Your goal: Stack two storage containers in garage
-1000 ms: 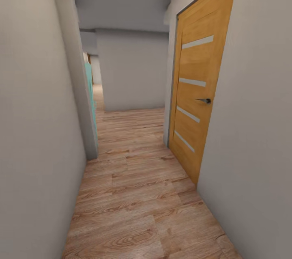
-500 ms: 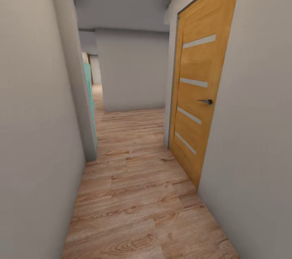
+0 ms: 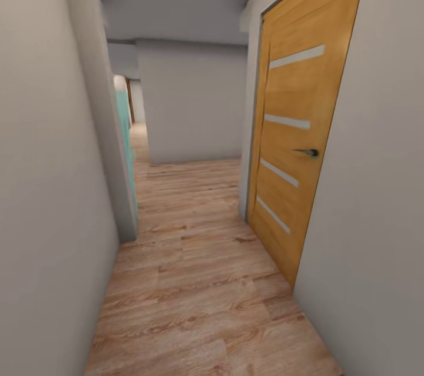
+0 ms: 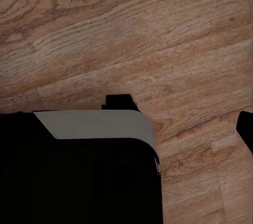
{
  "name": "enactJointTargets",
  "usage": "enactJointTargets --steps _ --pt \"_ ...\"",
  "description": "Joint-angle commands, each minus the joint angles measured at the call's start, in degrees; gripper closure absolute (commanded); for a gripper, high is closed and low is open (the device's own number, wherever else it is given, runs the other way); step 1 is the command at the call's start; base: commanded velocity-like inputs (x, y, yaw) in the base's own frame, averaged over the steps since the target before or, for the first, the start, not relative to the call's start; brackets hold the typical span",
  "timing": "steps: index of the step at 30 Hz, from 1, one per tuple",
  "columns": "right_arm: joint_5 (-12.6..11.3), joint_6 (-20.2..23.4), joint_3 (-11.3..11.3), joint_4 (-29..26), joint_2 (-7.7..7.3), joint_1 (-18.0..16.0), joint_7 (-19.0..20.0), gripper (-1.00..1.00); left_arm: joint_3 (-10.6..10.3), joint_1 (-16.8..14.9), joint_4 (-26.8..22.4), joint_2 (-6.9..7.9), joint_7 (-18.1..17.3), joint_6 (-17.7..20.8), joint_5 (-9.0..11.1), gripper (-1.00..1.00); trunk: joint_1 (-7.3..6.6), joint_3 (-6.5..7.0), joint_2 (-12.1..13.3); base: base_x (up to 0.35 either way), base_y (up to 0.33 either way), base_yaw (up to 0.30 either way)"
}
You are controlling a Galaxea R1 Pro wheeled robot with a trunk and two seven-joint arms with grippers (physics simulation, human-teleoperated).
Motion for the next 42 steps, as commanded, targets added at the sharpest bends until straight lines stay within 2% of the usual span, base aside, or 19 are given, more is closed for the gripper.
enactJointTargets --steps 1,42 --pt "-0.54 -0.30 0.45 0.17 0.05 -0.06 -0.02 -1.00 -0.18 -0.03 -0.01 -0.01 0.04 0.03 0.60 -1.00 0.03 -0.06 -0.03 0.320 0.000 0.000" --pt "-0.59 -0.29 0.45 0.17 0.05 -0.06 -0.02 -1.00 -0.18 -0.03 -0.01 -0.01 0.04 0.01 0.56 -1.00 0.03 -0.06 -0.03 0.320 0.000 0.000"
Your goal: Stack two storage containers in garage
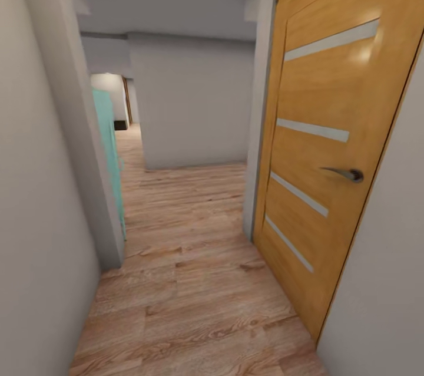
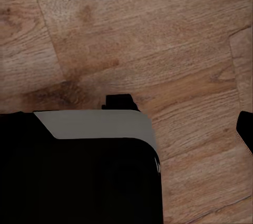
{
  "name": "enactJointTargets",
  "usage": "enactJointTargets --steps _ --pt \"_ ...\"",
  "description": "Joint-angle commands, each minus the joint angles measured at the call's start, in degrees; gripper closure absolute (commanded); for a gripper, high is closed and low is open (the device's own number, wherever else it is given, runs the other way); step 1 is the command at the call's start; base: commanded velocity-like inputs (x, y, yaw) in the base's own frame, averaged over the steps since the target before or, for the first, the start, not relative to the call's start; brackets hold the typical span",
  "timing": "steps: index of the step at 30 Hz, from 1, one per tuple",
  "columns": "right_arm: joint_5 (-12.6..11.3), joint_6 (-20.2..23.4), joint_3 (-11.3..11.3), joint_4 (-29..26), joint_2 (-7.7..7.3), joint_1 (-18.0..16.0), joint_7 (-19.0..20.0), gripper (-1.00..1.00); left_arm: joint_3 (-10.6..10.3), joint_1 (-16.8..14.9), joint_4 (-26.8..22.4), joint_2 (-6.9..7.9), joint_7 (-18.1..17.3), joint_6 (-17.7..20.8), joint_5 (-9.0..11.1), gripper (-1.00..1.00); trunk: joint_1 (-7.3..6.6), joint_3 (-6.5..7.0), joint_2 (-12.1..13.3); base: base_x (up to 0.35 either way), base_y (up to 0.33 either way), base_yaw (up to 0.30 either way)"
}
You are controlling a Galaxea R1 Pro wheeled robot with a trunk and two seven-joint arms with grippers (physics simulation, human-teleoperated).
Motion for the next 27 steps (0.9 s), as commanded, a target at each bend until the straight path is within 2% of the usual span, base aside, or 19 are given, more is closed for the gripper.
enactJointTargets --steps 1,20,27 --pt "-0.55 -0.32 0.46 0.15 0.05 -0.06 -0.02 -1.00 -0.18 -0.03 -0.01 -0.01 0.03 0.03 0.58 -1.00 0.03 -0.06 -0.03 0.321 0.000 0.000" --pt "-0.66 -0.30 0.29 0.20 0.09 -0.06 -0.02 -1.00 -0.20 -0.03 0.00 -0.19 0.15 -0.05 0.52 -1.00 0.03 -0.06 -0.03 0.320 0.000 0.000" --pt "-0.49 -0.30 0.54 0.14 0.10 -0.06 -0.02 -1.00 -0.22 -0.03 -0.01 -0.27 0.08 -0.05 0.35 -1.00 0.03 -0.06 -0.03 0.320 0.000 0.189"
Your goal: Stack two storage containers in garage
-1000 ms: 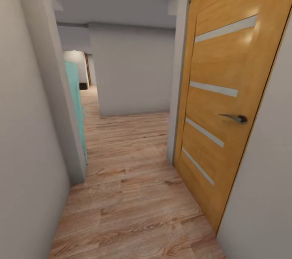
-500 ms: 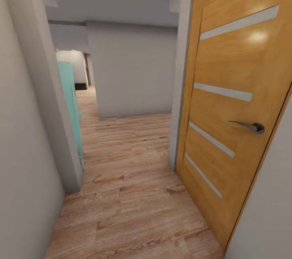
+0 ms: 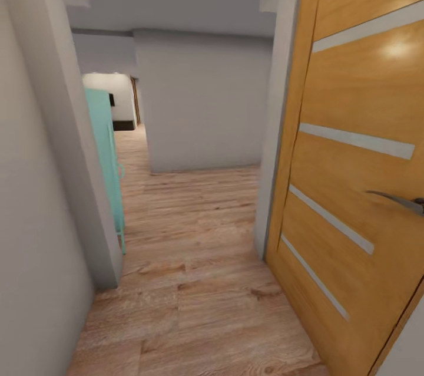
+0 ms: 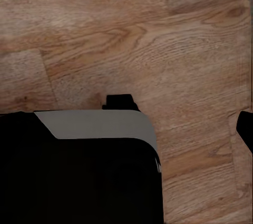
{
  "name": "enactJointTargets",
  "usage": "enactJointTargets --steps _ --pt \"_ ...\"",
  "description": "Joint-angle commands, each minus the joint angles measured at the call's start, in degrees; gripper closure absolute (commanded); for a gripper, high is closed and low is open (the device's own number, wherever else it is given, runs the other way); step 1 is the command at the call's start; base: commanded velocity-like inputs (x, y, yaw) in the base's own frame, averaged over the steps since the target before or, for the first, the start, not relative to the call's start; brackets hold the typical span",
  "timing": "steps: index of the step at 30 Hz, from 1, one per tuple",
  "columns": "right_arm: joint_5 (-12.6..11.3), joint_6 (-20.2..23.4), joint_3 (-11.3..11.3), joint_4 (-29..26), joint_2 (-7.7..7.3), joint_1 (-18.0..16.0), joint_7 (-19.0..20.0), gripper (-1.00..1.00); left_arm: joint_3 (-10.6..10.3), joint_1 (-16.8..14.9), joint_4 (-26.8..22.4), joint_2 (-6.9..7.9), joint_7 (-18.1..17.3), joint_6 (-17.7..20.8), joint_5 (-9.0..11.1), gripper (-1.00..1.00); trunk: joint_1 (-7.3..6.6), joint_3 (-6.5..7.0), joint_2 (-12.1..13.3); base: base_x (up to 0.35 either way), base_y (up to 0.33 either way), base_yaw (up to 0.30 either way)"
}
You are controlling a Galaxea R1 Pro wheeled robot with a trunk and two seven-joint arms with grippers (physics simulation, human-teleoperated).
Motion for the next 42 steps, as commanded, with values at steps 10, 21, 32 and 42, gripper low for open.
enactJointTargets --steps 10,21,32,42 --pt "-0.61 -0.36 0.38 0.16 -0.09 -0.05 -0.02 -1.00 -0.20 -0.04 0.01 -0.02 0.04 0.02 0.39 -1.00 0.03 -0.06 -0.03 0.320 0.000 0.255" --pt "-0.55 -0.43 0.38 0.16 -0.31 -0.05 -0.02 -1.00 -0.21 -0.04 0.01 -0.02 0.06 0.02 0.24 -1.00 0.03 -0.06 -0.03 0.320 0.000 0.015" --pt "-0.61 -0.45 0.38 0.16 -0.37 -0.05 0.05 -1.00 -0.16 -0.04 -0.01 -0.02 0.07 0.02 0.20 -1.00 0.03 -0.06 -0.03 0.320 0.000 0.000" --pt "-0.68 -1.75 0.35 0.22 -0.88 -0.05 3.48 -1.00 -0.16 -0.04 0.01 -0.02 0.03 0.02 0.20 -1.00 0.03 -0.06 -0.03 0.320 0.000 0.000"
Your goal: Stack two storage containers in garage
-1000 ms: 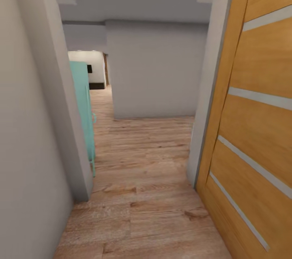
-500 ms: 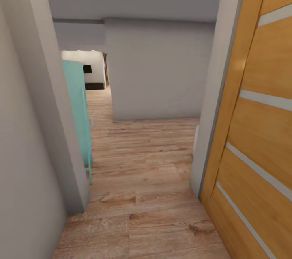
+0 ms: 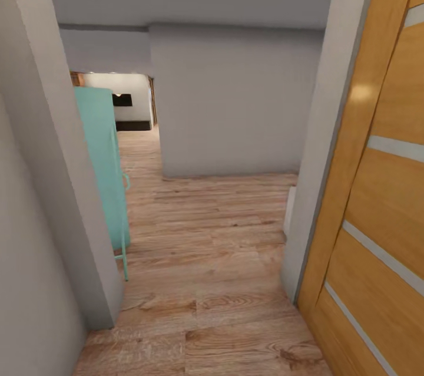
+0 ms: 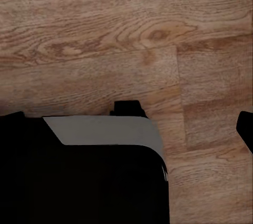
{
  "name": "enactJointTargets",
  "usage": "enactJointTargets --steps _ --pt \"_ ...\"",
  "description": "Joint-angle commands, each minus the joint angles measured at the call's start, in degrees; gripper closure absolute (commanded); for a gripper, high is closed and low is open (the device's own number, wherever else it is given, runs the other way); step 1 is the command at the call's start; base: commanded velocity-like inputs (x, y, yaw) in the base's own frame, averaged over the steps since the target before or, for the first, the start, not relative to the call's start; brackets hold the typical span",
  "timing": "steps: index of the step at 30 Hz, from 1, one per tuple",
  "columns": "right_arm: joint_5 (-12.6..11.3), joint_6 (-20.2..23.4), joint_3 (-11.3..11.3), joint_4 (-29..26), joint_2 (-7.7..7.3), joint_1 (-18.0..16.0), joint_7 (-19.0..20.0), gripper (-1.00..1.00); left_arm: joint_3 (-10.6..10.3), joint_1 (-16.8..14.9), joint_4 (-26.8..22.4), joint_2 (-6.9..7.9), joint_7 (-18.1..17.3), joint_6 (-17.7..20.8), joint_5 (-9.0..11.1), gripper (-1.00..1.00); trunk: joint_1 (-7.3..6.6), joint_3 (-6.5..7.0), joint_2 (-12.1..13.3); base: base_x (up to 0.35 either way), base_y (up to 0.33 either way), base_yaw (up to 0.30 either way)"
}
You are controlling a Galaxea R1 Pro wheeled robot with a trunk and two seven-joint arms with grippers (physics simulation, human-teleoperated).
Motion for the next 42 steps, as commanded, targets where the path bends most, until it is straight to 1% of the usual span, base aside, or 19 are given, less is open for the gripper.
enactJointTargets --steps 1,4,8,42 --pt "-0.48 -0.36 0.47 0.16 -0.19 -0.06 0.94 -1.00 -0.20 -0.03 -0.01 -0.04 0.05 0.02 0.60 -1.00 0.03 -0.06 -0.03 0.320 0.000 0.000" --pt "-0.49 -0.44 0.43 0.17 -0.67 -0.06 2.47 -1.00 -0.20 -0.03 -0.07 -0.02 0.03 0.02 0.60 -1.00 0.03 -0.06 -0.03 0.320 0.000 0.000" --pt "-0.49 -0.47 0.46 0.17 -0.81 -0.06 2.90 -1.00 -0.19 -0.03 -0.07 -0.01 0.04 0.02 0.60 -1.00 0.03 -0.06 -0.03 0.320 0.000 0.000" --pt "-0.61 -0.52 0.40 0.16 -0.85 -0.06 3.01 -1.00 -0.18 -0.03 -0.10 0.02 0.08 0.02 0.86 -1.00 0.03 -0.06 -0.03 0.320 0.000 0.000"
